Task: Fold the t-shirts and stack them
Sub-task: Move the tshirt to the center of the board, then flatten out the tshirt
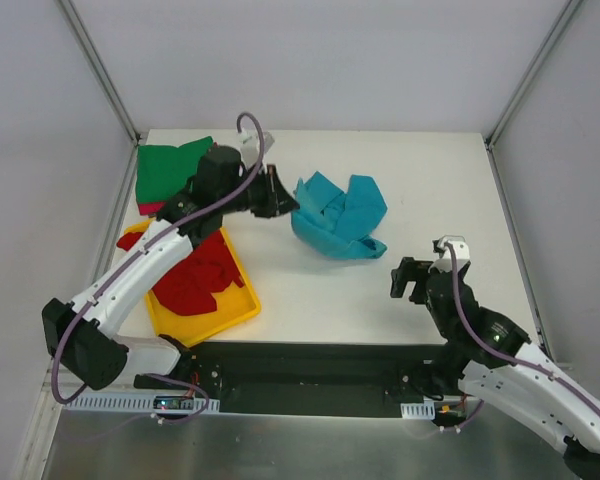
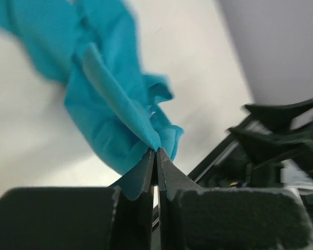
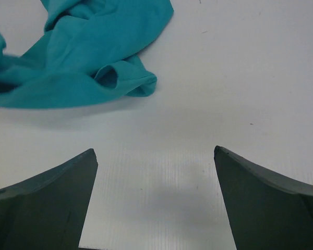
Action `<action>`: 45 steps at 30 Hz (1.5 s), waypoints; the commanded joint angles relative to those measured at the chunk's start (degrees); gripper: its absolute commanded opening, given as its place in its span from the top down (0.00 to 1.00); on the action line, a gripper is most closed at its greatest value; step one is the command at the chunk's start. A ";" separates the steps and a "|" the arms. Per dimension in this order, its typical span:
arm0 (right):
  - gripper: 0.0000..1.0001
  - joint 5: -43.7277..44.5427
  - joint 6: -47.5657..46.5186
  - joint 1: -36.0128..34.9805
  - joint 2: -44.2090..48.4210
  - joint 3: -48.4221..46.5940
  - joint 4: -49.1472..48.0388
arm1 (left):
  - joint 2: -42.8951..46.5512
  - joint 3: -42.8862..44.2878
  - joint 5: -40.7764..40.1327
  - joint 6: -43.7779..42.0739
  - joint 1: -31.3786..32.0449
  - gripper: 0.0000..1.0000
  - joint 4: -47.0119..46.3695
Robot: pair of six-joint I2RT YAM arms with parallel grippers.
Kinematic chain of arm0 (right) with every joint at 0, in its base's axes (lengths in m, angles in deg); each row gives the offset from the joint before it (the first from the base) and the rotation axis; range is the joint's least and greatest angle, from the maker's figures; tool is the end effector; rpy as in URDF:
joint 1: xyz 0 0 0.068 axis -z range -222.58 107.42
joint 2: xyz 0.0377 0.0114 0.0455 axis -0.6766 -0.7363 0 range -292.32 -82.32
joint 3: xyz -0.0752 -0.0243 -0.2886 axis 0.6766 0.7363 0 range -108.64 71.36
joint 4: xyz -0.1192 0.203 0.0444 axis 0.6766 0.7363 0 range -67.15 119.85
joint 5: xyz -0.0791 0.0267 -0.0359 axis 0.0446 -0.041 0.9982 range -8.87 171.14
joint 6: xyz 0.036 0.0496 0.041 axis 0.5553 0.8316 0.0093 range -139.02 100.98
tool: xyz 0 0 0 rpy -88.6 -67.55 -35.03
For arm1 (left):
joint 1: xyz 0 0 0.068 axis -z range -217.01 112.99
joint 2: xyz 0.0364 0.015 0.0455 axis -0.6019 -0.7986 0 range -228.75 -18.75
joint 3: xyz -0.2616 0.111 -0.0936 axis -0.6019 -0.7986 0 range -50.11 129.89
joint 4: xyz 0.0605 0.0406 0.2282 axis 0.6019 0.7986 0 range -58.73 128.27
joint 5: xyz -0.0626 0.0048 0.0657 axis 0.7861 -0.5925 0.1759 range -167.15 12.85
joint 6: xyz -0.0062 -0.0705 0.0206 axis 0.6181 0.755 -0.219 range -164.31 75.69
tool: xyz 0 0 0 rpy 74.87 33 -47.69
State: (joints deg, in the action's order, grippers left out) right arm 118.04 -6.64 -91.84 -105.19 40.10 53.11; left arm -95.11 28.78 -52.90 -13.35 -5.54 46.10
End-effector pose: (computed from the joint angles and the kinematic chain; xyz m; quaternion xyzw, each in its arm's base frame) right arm 0.0779 0.0338 0.2724 -0.0805 0.8015 0.0470 0.5906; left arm 0.2402 -0.1766 0.4385 0.1351 0.7608 -0.4578 0.4398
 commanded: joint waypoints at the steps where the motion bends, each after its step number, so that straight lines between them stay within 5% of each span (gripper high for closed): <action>1: 0.04 3.60 -0.44 0.47 -7.34 -2.65 1.29 | 9.46 -18.12 -12.90 -4.16 0.00 1.00 -3.14; 6: 0.04 -6.21 0.09 7.40 -21.56 -9.23 1.56 | 12.02 -30.36 -18.45 -0.99 -0.09 1.00 -3.49; 15: 0.04 -30.38 -2.97 28.50 -52.06 -28.21 -8.36 | 8.50 -32.22 -16.43 -0.37 -0.09 1.00 -4.72; 23: 0.01 -31.54 -14.20 31.68 -86.77 -58.52 -6.01 | 12.28 -36.00 -18.97 -0.90 0.00 1.00 -4.81; 27: 0.06 -30.05 -17.12 32.38 -105.85 -80.21 4.87 | 13.25 -36.97 -20.03 -1.17 -0.09 1.00 -4.81; 33: 0.10 -27.42 -18.01 32.73 -115.11 -90.73 10.43 | 14.04 -37.23 -19.50 -1.25 -0.09 1.00 -4.98; 40: 0.81 -28.12 -17.30 32.64 -109.50 -82.47 7.36 | 14.57 -37.15 -22.05 -1.43 -0.09 1.00 -5.16; 43: 0.98 -27.50 -17.57 32.64 -103.80 -80.01 7.09 | 15.80 -35.57 -23.89 -1.95 -0.09 1.00 -4.46; 45: 0.99 -26.28 -17.65 32.73 -97.83 -77.56 6.65 | 17.28 -33.81 -25.90 -1.95 -0.09 1.00 -3.50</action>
State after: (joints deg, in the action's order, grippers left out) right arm 89.45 -23.73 -59.27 -215.28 -40.18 58.22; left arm -81.54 -8.20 -74.32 -14.18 -5.54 42.53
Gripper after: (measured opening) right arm 0.027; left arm 0.003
